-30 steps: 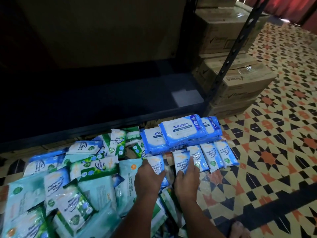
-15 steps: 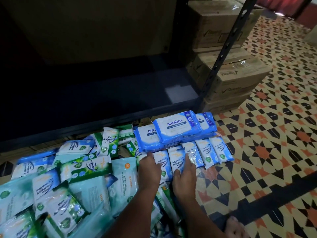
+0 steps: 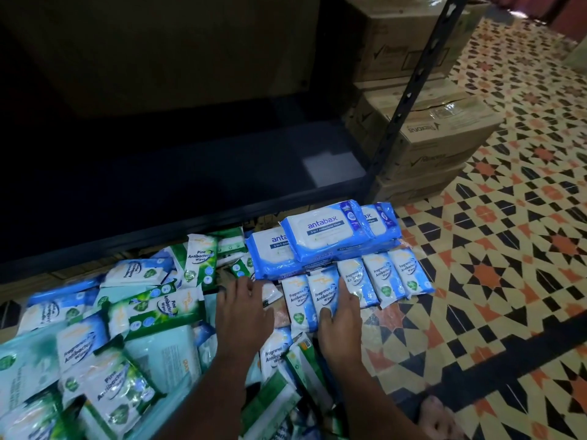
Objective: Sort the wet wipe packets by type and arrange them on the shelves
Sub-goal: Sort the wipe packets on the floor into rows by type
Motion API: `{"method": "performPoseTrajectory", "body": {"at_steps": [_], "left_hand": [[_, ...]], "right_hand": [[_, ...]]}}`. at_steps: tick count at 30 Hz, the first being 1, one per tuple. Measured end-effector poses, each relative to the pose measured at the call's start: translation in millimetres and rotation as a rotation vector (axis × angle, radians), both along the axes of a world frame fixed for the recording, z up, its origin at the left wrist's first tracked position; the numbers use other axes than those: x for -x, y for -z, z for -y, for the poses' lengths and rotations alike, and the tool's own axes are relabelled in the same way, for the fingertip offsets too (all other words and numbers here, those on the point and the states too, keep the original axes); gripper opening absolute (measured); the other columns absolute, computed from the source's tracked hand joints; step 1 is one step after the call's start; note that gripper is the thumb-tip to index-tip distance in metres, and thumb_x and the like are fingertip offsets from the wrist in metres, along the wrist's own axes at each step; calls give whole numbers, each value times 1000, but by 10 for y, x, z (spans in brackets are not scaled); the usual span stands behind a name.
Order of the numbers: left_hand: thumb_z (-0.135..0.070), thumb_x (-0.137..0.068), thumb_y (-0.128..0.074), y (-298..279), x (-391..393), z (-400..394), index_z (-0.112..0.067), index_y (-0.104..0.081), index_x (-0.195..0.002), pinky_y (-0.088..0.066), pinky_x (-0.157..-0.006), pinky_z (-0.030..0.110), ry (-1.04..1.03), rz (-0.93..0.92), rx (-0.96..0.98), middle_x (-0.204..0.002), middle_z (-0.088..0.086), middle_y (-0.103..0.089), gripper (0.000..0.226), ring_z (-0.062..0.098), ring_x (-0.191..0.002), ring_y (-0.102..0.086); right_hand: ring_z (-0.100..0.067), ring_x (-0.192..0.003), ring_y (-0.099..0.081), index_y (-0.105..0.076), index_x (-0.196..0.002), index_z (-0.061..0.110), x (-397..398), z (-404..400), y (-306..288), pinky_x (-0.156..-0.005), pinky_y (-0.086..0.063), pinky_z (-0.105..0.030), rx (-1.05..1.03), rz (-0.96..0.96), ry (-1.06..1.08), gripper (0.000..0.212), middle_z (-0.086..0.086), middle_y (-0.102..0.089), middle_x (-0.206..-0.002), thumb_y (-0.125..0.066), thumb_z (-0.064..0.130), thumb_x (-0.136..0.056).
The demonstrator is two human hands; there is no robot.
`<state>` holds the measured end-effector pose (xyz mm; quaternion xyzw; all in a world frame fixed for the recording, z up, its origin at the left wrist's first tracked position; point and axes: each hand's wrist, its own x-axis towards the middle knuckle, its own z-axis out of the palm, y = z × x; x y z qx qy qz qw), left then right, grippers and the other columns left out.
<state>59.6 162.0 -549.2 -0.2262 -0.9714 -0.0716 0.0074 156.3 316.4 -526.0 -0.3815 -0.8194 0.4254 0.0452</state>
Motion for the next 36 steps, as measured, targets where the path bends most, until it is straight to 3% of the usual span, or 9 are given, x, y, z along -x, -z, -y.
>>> {"method": "performPoseTrajectory", "body": {"at_steps": [3,9,13,19,22,24,27,32,36], "left_hand": [[-39,-68,-86,23,79,54,-12,-70,-112,-43,-91,49,78,-26,70,-111,10,-65,54,34,-106,-57],[-7,-50,-91,-63,175,100,-13,-75,-72,-51,-86,56,311,-40,183,-85,7,-71,28,34,-90,-65],[-6,-47,-92,-234,186,88,-9,-73,-82,-55,-82,53,299,18,242,-85,9,-71,40,32,-89,-66],[-18,-94,-54,-402,226,147,-10,-61,-127,-40,-105,45,238,93,335,-125,10,-63,34,32,-122,-54],[-45,-97,-58,-364,194,134,-13,-50,-138,-38,-108,44,113,232,244,-140,11,-50,53,33,-137,-39],[-48,-98,-56,-300,184,112,-12,-43,-141,-39,-108,43,-6,273,150,-146,17,-44,58,34,-140,-36],[-41,-101,-53,-223,214,47,-10,-42,-138,-41,-104,44,-249,333,-122,-141,18,-49,50,33,-128,-48],[-23,-94,-68,-225,355,-79,-17,-46,-121,-40,-89,36,-536,459,-475,-106,12,-72,35,32,-97,-67],[-8,-83,-75,-292,439,-93,-11,-51,-115,-49,-68,34,-691,506,-558,-95,13,-68,40,30,-79,-62]], "right_hand": [[-23,-145,-23,-17,-161,24,9,63,6,-112,-29,-38,24,-6,-34,66,-7,-27,-160,-46,11,-103],[-30,-143,-31,-18,-161,26,9,148,40,-106,-36,-37,27,6,-66,68,-9,-32,-155,-48,11,-102],[-30,-139,-36,-19,-160,28,24,201,-2,-105,-41,-40,34,17,-76,68,-9,-34,-153,-49,12,-101],[-25,-124,-44,-21,-160,24,-72,347,-93,-101,-42,-38,14,31,-139,68,-5,-38,-142,-48,12,-99],[-26,-109,-51,-14,-160,32,-88,407,-67,-93,-48,-46,28,52,-148,72,-2,-38,-138,-47,14,-100],[-28,-115,-51,-10,-161,33,-75,420,-46,-96,-47,-46,35,61,-159,73,-3,-34,-145,-47,15,-100],[-29,-134,-40,-10,-161,31,-46,418,-54,-106,-41,-42,31,102,-166,71,-5,-25,-157,-46,15,-102],[-29,-130,-42,-11,-161,28,38,419,19,-104,-39,-38,-21,120,-193,69,-7,-31,-153,-46,18,-103],[-29,-135,-37,-12,-161,28,38,427,33,-107,-37,-36,-14,114,-201,67,-6,-28,-156,-45,19,-103]]}}
